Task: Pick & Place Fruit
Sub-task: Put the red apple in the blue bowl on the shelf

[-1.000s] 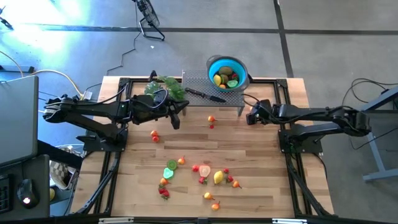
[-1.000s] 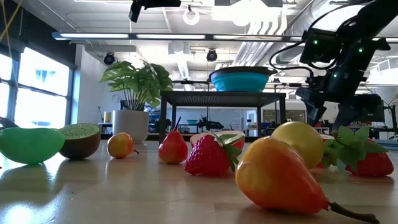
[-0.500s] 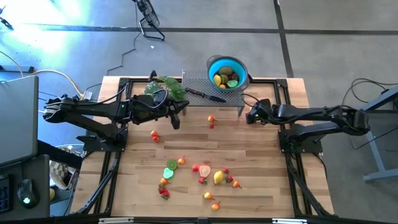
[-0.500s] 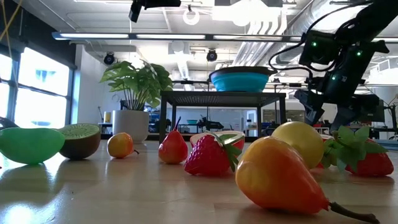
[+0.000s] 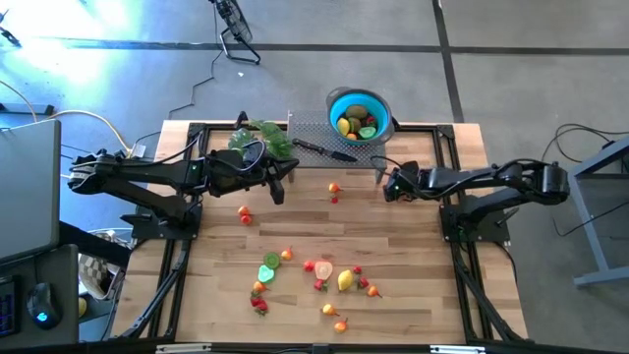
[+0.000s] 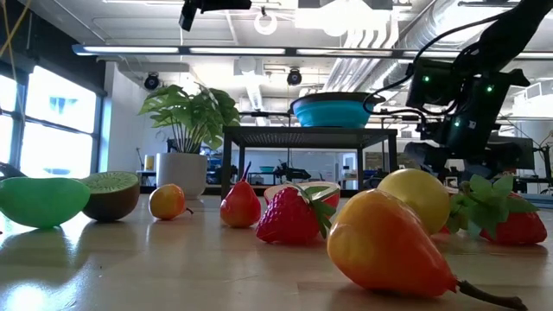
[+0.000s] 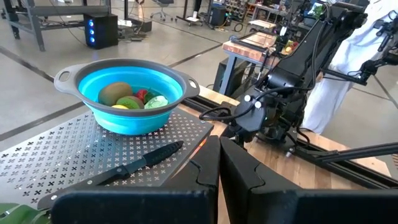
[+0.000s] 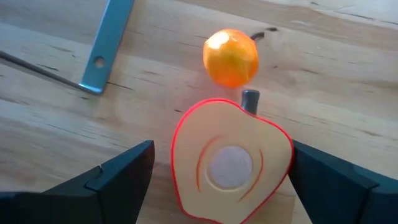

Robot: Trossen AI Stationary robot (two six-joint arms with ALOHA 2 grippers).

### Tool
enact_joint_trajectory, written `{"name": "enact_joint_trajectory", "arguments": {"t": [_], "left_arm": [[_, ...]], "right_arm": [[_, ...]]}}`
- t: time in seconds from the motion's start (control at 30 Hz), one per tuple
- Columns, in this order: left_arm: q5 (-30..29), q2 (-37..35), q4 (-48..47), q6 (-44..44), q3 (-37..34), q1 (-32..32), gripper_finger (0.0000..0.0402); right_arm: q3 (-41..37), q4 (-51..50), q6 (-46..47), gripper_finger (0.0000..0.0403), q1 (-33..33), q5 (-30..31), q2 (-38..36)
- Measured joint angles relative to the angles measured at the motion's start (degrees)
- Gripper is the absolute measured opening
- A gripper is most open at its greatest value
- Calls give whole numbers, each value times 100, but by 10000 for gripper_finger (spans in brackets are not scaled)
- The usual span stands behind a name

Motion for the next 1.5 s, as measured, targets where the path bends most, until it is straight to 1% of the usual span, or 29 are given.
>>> {"name": "enact_joint_trajectory", "arguments": {"t": [0.27,0.57,0.7,1.0,1.13,1.3,1.5], "left_arm": [[0,1,-2,0,0,-1,5],[0,1,-2,0,0,-1,5],[0,1,-2,0,0,-2,5],[0,1,-4,0,0,-2,5],[0,1,-4,0,0,-2,5],[0,1,-4,0,0,-1,5],[0,1,-5,0,0,-2,5]], "right_arm": [[0,35,2,339,0,-47,0],[0,33,2,281,0,-52,0],[0,33,2,265,0,-52,-2],[2,11,4,267,0,-86,-4],[4,-41,4,261,0,-329,-114],[2,-68,-3,267,0,-529,-448],[2,-195,-48,260,0,-939,-1033]]}}
